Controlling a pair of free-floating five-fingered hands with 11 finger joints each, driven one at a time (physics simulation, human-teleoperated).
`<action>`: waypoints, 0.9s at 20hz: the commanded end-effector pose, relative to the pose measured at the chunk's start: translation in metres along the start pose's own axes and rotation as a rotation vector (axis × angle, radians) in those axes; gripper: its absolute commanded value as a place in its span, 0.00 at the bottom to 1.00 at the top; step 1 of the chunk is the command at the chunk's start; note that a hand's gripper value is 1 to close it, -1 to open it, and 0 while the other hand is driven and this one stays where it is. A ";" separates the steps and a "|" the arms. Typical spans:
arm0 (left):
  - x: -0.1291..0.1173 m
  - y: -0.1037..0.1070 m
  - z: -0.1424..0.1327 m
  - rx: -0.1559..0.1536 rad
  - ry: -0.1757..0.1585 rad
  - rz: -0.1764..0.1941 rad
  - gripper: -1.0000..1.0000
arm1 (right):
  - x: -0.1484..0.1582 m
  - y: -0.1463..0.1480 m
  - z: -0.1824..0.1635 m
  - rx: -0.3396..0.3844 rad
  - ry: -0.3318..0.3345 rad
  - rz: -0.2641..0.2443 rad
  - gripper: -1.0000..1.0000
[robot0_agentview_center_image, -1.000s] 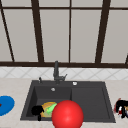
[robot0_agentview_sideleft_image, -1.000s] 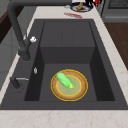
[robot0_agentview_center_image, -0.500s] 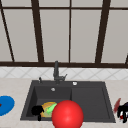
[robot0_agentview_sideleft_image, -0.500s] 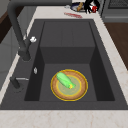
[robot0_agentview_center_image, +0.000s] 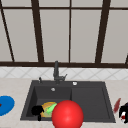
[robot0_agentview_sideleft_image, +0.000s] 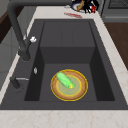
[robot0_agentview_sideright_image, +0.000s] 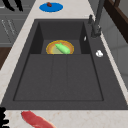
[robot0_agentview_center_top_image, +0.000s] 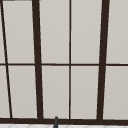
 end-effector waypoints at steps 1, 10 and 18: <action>0.000 0.000 0.000 0.000 0.000 0.000 0.50 | -0.010 0.002 -0.010 0.002 -0.003 0.004 1.00; 0.000 0.000 0.000 0.000 0.000 0.000 0.50 | -0.025 -0.007 -0.005 -0.007 -0.099 -0.051 1.00; 0.000 0.000 0.000 0.000 0.000 0.000 0.50 | -0.010 -0.012 -0.009 0.022 -0.116 0.009 1.00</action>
